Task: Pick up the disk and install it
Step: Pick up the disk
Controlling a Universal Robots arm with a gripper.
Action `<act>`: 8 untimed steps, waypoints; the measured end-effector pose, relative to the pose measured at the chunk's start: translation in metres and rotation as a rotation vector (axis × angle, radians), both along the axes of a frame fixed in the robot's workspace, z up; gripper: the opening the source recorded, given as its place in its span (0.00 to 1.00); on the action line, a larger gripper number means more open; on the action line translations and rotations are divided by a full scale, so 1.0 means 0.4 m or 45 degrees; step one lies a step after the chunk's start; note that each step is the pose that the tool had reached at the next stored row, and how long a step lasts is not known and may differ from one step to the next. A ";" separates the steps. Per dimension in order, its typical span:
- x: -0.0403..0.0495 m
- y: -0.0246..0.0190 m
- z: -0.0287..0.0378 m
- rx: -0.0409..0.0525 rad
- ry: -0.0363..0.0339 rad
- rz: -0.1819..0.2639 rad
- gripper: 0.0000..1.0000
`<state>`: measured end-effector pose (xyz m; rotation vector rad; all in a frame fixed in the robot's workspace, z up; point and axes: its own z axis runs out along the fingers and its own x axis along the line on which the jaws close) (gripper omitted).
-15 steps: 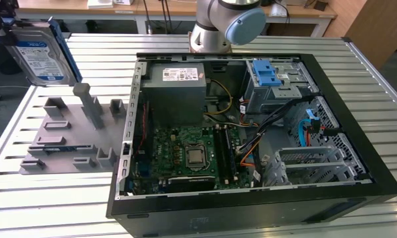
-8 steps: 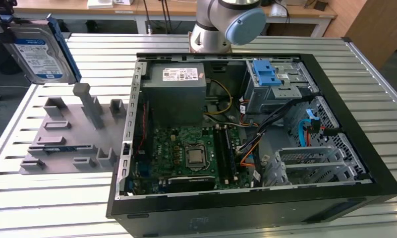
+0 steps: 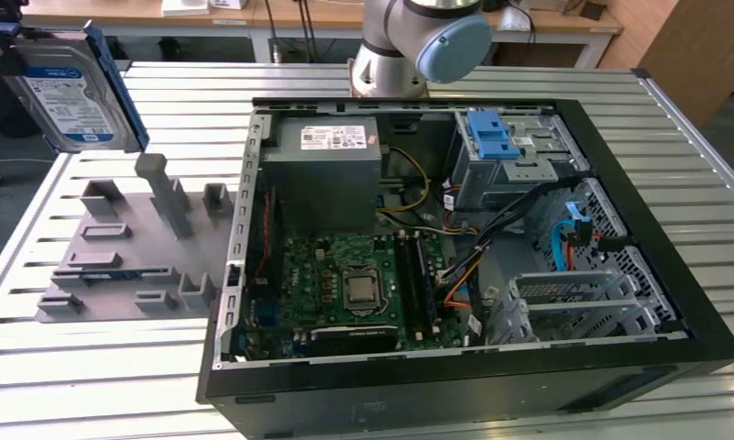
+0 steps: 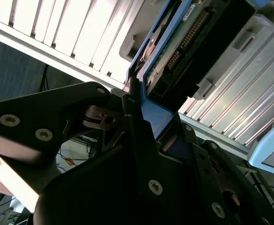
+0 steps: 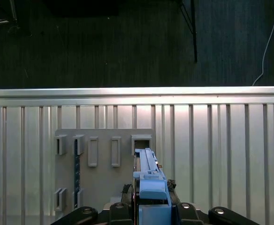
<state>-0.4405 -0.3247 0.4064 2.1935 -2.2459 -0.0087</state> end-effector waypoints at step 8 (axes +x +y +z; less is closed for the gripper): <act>0.000 0.000 0.015 0.000 0.0001 0.000 0.36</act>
